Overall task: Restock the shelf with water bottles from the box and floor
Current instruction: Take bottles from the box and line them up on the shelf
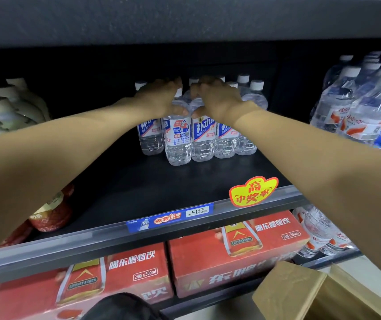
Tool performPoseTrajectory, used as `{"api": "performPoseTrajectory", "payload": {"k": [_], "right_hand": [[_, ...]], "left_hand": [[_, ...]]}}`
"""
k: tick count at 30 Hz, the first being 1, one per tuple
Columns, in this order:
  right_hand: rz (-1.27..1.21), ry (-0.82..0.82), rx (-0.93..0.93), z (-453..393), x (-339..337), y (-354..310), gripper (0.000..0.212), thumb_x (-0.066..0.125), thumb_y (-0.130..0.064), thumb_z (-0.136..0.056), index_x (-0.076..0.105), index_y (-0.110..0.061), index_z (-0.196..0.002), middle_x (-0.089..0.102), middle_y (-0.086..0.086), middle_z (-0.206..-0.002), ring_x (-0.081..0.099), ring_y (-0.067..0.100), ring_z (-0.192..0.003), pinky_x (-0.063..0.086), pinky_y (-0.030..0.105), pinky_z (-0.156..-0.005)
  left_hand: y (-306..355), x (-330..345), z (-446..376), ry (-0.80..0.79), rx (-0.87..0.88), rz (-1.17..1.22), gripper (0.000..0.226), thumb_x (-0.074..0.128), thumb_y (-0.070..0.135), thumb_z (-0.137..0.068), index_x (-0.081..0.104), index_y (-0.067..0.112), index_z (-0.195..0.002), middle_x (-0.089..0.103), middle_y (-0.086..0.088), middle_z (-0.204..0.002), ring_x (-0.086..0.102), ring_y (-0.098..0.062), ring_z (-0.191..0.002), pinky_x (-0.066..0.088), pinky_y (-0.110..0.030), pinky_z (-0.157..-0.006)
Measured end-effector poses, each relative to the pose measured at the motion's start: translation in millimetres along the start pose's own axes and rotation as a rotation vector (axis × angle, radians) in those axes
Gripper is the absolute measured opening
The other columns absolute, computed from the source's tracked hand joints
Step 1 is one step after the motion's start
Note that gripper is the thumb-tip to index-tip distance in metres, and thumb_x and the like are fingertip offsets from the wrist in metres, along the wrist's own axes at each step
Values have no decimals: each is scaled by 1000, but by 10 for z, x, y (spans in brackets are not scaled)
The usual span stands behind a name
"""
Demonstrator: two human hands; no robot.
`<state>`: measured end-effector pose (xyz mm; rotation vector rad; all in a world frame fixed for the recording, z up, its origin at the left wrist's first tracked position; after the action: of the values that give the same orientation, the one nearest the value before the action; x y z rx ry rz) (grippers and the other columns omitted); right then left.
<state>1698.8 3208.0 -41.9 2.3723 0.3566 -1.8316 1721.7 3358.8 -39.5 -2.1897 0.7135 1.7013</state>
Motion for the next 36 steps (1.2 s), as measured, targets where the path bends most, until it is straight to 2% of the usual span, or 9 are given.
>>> {"api": "performPoseTrajectory", "payload": {"k": [2,5,8,11,13,21,30,33,36], "right_hand": [[31,24,15,8,37,-23,57,71,-34,-84,49,-24,-135,42,8,-140,40,31,-131,42,42,-100],[90,29,14,27,25,-44,60,69,-34,-86,46,-25,-140,41,6,-145,37,32,-133,38,43,-104],[145,20,2,58,-4,-32,60,68,-26,-87,44,-26,-142,35,3,-152,30,31,-138,32,42,-108],[185,8,-8,72,8,-5,65,67,-19,-86,39,-29,-145,29,0,-156,30,31,-139,30,44,-111],[168,-8,-7,79,12,10,65,68,-18,-86,39,-30,-144,26,0,-157,33,32,-138,31,45,-110],[119,7,2,82,29,28,66,70,-13,-85,41,-30,-143,22,-2,-159,34,30,-139,33,43,-109],[97,12,20,60,75,33,63,63,-6,-88,42,-30,-142,24,0,-157,35,31,-137,36,44,-107],[104,21,-4,63,90,41,65,62,-5,-89,38,-30,-144,20,2,-159,34,33,-138,37,45,-107],[146,14,-49,107,124,83,69,58,-8,-92,28,-32,-149,8,3,-161,31,35,-140,41,45,-103]], "left_hand": [[0,-38,22,-45,48,56,55,71,42,-81,47,15,-122,59,-11,-115,57,-28,-102,49,-40,-83],[-54,-94,21,-136,52,168,42,66,21,-88,51,11,-127,59,-13,-119,58,-30,-106,48,-44,-91],[-128,-139,4,-101,-9,177,35,61,8,-89,57,13,-123,63,-14,-117,59,-30,-108,48,-43,-94],[-103,-168,18,-44,-34,75,25,62,19,-90,61,13,-115,66,-12,-108,61,-27,-102,43,-30,-81],[-66,-161,19,-25,-37,34,27,62,22,-90,61,11,-115,66,-13,-108,59,-28,-104,37,-27,-79],[-77,-125,-92,-36,-163,-96,50,59,38,-91,49,14,-134,48,-16,-136,47,-35,-124,42,-42,-98],[57,-76,-118,-1,-236,-131,52,55,44,-93,49,7,-129,45,-22,-132,49,-39,-118,43,-42,-90],[59,-88,-125,-15,-220,-136,51,56,45,-91,52,6,-123,50,-22,-128,52,-39,-113,45,-42,-88],[76,-100,-79,-23,-220,-139,49,53,42,-94,49,6,-127,46,-23,-131,50,-40,-116,44,-41,-89]]}}
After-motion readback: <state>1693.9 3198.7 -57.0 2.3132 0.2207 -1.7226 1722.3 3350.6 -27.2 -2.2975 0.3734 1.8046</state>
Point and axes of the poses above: each hand's wrist, its own z-axis away from the middle knuckle, its own x-axis out of the palm, y = z × x, the point moved 2 cm from there along -z, towards the middle knuckle
